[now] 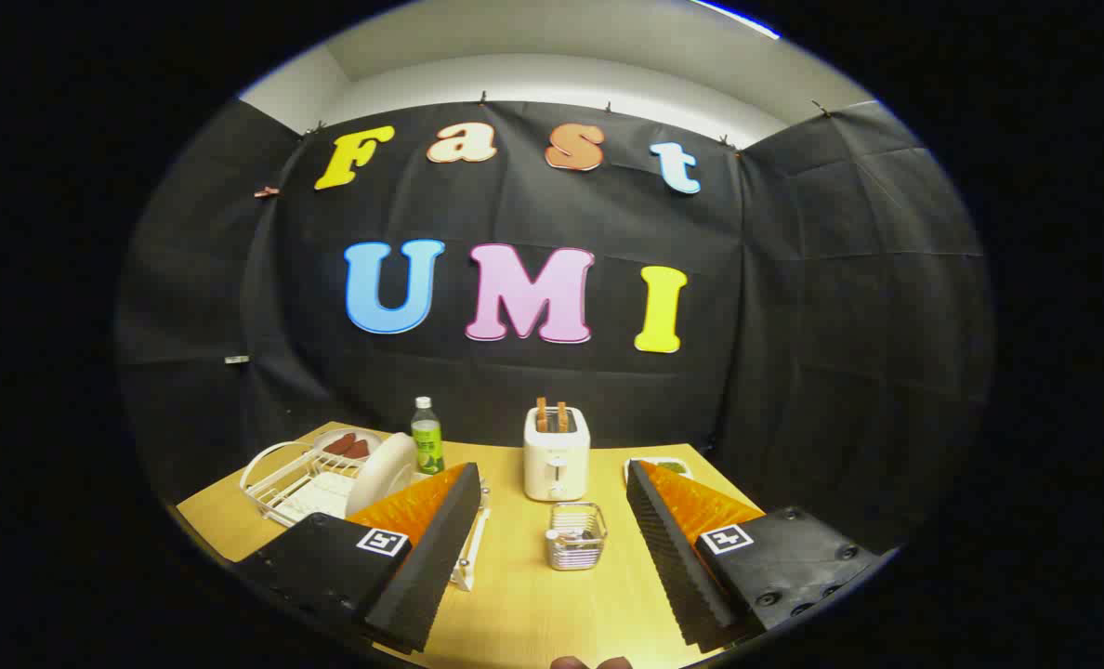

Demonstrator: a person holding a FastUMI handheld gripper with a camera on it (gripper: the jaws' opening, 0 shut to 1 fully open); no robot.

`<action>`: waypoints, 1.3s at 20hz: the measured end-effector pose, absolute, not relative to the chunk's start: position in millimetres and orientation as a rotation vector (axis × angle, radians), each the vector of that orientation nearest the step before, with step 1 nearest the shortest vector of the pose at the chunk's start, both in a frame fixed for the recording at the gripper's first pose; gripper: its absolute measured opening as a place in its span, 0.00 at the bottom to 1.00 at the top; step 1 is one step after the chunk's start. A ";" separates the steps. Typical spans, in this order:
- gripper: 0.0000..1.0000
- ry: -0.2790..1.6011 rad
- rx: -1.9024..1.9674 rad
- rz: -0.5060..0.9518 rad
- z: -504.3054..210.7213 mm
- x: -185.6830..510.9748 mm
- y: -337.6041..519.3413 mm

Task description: Take the plate from the dish rack, then take the spoon from the basket and place it into the plate.

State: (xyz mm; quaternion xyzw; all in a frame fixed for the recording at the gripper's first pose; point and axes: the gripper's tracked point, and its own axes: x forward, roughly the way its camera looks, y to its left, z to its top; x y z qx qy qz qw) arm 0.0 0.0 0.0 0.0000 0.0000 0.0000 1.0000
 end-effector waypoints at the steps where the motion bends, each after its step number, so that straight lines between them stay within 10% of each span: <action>1: 0.98 -0.006 -0.003 0.019 3.6 1.8 5.4; 26: 0.98 0.080 0.009 0.244 1.9 48.4 93.0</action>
